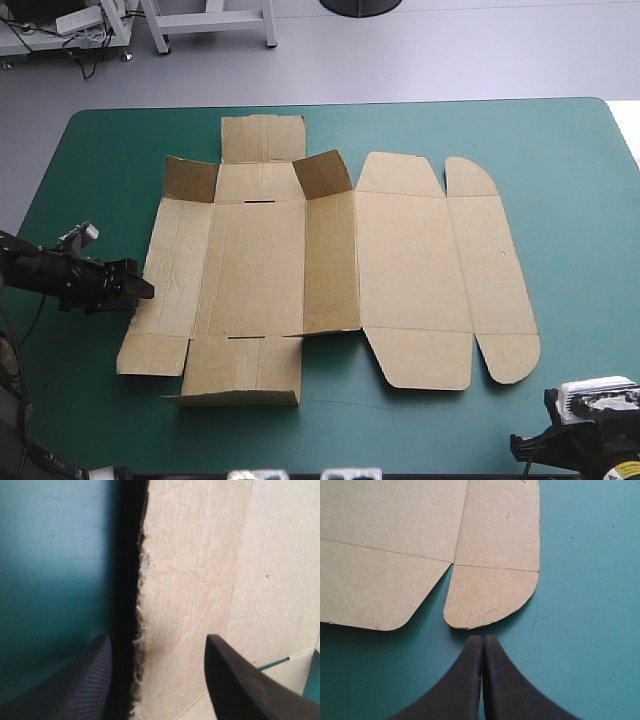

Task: Fold the box

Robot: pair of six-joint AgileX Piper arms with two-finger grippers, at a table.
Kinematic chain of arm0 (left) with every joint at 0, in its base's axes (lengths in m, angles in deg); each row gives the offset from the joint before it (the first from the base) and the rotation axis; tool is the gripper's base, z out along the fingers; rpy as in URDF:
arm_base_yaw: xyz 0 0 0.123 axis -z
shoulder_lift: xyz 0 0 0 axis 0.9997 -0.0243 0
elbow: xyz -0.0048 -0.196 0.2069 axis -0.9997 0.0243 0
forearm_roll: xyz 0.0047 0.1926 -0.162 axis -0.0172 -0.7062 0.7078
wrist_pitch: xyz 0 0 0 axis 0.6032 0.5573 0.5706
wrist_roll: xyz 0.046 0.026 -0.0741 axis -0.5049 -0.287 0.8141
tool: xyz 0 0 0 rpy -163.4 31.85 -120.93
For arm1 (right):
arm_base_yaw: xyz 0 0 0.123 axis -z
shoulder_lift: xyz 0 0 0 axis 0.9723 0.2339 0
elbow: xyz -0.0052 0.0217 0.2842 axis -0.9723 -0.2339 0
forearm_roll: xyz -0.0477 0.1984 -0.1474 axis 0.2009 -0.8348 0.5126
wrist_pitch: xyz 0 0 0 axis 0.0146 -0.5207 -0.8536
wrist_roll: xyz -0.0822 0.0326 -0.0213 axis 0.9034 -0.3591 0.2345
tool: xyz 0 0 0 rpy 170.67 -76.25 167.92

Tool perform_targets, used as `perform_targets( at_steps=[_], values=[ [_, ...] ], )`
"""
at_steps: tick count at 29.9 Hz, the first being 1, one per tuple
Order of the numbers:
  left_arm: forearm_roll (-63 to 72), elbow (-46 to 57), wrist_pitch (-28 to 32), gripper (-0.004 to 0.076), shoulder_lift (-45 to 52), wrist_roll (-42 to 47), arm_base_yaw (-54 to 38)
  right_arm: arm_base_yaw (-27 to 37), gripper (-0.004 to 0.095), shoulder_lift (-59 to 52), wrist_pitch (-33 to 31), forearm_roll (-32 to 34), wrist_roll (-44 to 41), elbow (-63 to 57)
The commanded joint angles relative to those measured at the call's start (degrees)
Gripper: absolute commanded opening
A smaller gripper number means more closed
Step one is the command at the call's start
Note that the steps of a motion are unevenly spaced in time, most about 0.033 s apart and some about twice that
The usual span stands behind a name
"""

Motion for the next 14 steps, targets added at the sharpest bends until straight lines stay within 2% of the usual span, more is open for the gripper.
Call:
perform_targets(
  at_steps=[1,14],
  values=[
    [2.92,-1.04,-6.0,0.041,1.98,0.45,1.36,0.03,-0.0005,0.89,3.4,-0.2,-0.02,1.32],
    [9.42,1.94,-6.0,0.041,-0.93,0.68,1.36,0.03,-0.0005,0.89,3.4,-0.2,0.08,1.32]
  ],
)
